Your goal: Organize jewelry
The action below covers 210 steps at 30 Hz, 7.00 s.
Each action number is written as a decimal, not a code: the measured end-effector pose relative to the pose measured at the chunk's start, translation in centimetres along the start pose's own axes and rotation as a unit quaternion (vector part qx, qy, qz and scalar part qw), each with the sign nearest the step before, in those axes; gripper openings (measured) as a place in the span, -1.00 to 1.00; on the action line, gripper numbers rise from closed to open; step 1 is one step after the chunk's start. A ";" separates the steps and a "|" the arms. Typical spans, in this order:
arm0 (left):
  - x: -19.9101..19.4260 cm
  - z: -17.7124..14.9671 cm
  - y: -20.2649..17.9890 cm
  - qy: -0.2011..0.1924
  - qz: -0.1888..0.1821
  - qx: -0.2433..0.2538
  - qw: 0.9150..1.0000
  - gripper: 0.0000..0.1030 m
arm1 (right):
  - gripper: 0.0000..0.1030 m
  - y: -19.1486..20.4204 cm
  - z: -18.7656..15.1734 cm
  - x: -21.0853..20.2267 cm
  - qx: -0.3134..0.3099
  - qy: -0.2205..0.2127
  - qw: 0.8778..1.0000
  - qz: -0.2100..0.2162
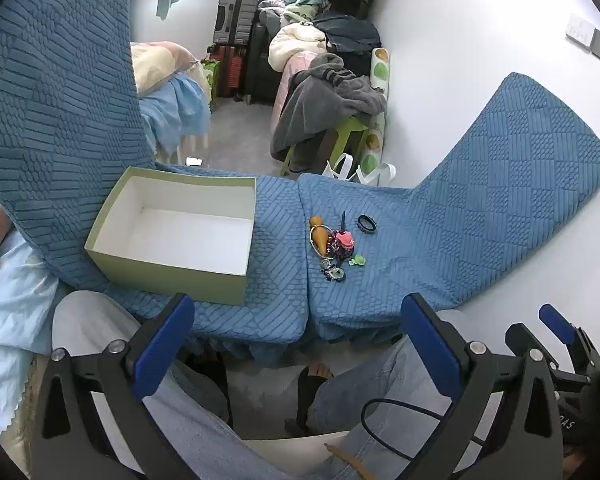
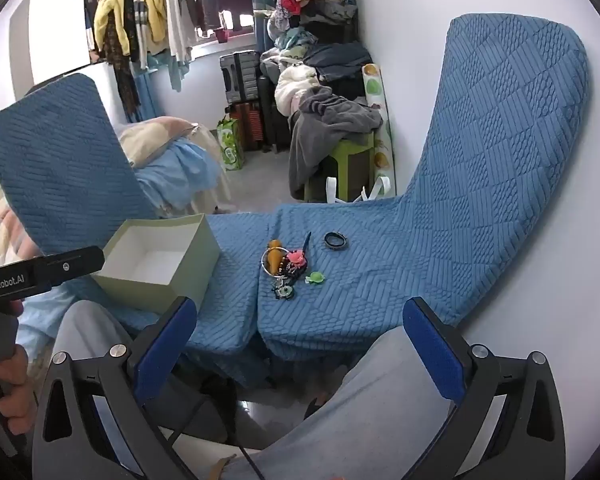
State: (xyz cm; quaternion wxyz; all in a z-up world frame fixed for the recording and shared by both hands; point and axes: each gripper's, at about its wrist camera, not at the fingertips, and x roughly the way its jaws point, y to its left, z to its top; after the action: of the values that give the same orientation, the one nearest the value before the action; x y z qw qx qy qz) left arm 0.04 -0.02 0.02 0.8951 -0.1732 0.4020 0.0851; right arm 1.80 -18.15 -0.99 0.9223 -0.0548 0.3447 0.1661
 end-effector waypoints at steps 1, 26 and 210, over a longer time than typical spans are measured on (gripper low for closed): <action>0.0 0.0 -0.1 0.001 0.000 0.001 1.000 0.99 | 1.00 0.0 0.0 -0.1 0.001 -0.008 1.000 0.001; 0.2 -0.9 0.1 0.005 -0.005 -0.003 1.000 0.99 | 0.99 -0.2 -0.9 0.2 0.003 -0.003 1.000 -0.003; 31.5 4.2 -3.9 0.073 -0.053 0.022 0.996 -0.86 | -0.56 -8.6 1.9 28.2 0.014 0.078 0.996 -0.034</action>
State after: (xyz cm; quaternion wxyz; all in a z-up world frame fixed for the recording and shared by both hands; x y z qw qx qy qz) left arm 24.95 -1.69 -20.09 0.8703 -0.1799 0.4583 0.0155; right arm 25.87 -18.28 -18.08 0.8984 -0.0662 0.4158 0.1248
